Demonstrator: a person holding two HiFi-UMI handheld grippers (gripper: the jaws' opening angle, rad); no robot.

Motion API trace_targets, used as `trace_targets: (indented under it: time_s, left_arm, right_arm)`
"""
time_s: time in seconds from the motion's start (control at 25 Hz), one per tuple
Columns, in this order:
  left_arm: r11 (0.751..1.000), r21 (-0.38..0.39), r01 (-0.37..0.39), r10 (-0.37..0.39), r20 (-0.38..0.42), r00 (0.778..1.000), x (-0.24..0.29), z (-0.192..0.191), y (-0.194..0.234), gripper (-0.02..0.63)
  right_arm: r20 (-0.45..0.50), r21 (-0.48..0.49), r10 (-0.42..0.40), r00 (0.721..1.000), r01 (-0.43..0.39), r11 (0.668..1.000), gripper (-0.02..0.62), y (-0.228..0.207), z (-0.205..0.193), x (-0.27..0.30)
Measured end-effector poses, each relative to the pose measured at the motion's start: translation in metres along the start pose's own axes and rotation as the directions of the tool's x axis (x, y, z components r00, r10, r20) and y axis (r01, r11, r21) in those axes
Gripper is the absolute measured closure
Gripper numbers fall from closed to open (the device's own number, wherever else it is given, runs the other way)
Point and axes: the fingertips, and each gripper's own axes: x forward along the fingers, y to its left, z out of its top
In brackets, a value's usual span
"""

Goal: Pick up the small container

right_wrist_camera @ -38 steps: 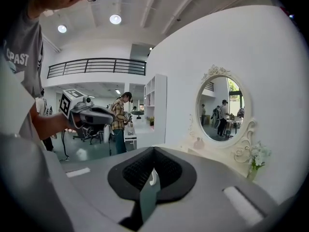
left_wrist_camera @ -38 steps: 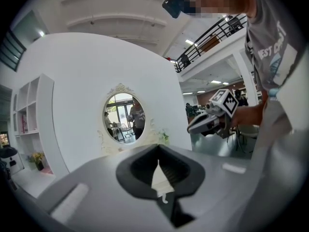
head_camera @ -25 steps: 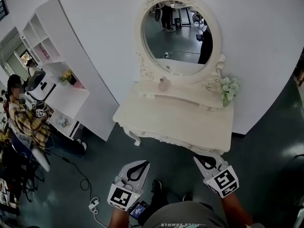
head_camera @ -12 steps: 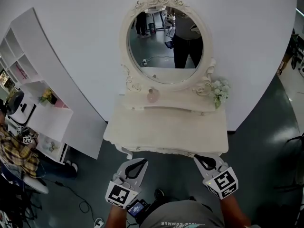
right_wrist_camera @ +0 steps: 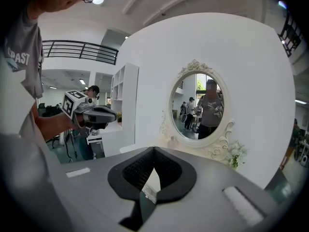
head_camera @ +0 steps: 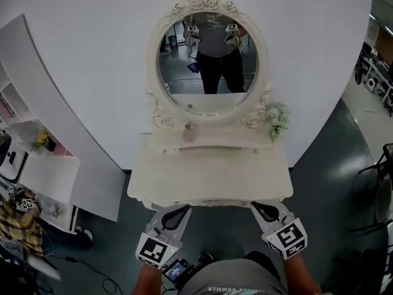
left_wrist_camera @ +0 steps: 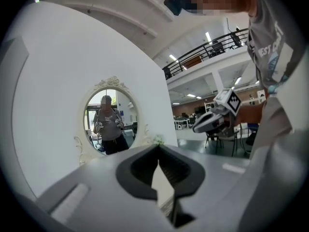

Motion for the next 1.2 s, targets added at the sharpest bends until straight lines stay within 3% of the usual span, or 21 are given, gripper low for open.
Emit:
trace_targets:
  time_s: [0.48, 0.76, 1.2]
  left_arm:
    - [0.999, -0.038, -0.020, 0.019, -0.020, 1.000, 0.024, -0.020, 0.044, 0.603]
    - [0.991, -0.052, -0.126, 0.122, -0.074, 0.990, 0.065, -0.022, 0.066, 0.603]
    - [0.956, -0.048, -0.291, 0.281, -0.149, 0.948, 0.132, -0.020, 0.089, 0.603]
  right_arm:
    - [-0.030, -0.014, 0.052, 0.998, -0.052, 0.999, 0.594, -0.017, 0.012, 0.055]
    - [-0.006, -0.021, 0.168, 0.986, -0.169, 0.985, 0.594, -0.068, 0.014, 0.108]
    - [0.016, -0.054, 0.363, 0.932, -0.362, 0.931, 0.594, -0.132, 0.019, 0.175]
